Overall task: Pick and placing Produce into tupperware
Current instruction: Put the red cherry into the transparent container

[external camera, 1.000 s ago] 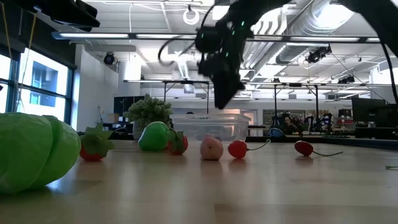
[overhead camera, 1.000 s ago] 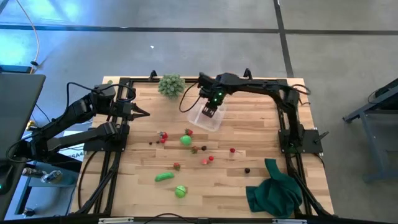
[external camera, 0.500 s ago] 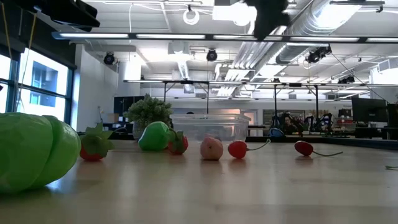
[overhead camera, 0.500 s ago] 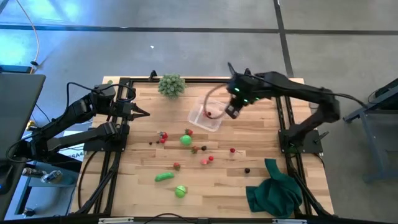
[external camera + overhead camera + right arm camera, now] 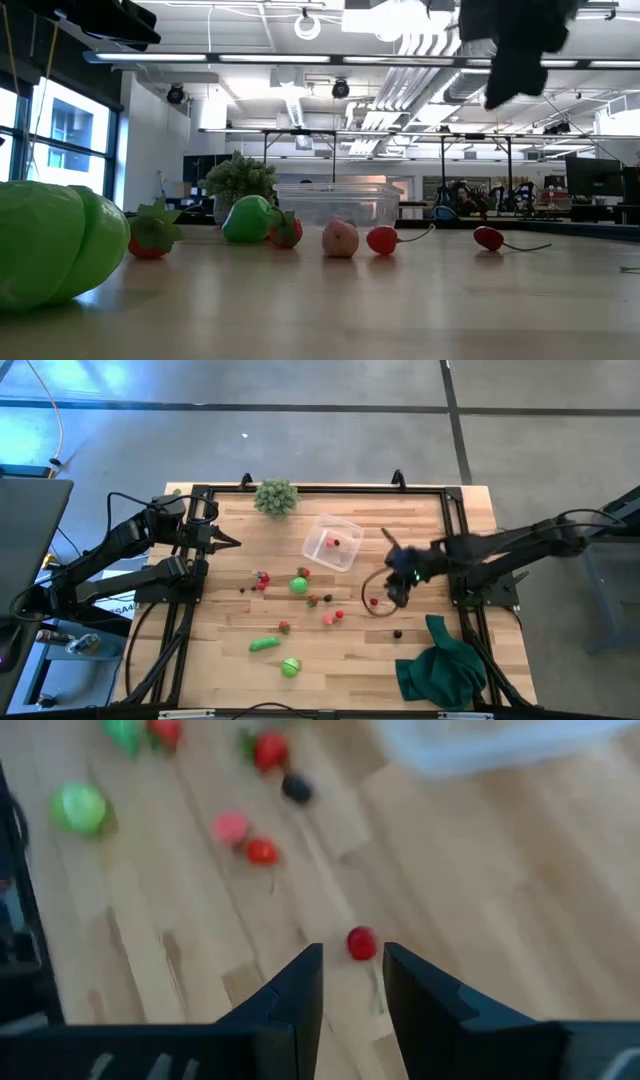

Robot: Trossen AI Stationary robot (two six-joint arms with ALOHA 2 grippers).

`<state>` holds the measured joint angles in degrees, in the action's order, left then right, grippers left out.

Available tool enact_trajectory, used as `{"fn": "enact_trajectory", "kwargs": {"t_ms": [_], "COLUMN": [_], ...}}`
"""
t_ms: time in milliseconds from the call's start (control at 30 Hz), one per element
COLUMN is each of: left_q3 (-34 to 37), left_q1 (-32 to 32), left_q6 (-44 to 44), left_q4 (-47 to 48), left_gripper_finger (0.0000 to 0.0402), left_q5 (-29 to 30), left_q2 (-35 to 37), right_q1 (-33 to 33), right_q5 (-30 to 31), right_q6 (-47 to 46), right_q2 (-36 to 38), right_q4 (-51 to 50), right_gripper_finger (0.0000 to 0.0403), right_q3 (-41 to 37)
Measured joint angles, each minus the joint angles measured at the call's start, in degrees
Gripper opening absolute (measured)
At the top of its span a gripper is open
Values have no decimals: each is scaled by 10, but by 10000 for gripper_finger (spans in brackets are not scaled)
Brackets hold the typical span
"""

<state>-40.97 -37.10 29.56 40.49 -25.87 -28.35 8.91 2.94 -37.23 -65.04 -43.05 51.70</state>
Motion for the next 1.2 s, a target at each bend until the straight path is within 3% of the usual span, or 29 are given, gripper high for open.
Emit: {"fn": "enact_trajectory", "kwargs": {"t_ms": [267, 400, 700, 1000, 1200], "left_q3": [0, 0, 0, 0, 0], "left_q1": [0, 0, 0, 0, 0], "left_q6": [0, 0, 0, 0, 0], "left_q4": [0, 0, 0, 0, 0], "left_gripper_finger": [3, 3, 3, 3, 3], "left_q5": [0, 0, 0, 0, 0], "left_q2": [0, 0, 0, 0, 0], "right_q1": [44, 48, 42, 42, 42], "right_q5": [0, 0, 1, 31, 27], "right_q6": [12, 3, -3, -16, -20], "right_q2": [-7, -7, -17, -96, -139], "right_q4": [182, 215, 238, 284, 320], "right_gripper_finger": [99, 99, 102, 177, 192], "right_q3": [-146, -180, -189, -188, -188]}}
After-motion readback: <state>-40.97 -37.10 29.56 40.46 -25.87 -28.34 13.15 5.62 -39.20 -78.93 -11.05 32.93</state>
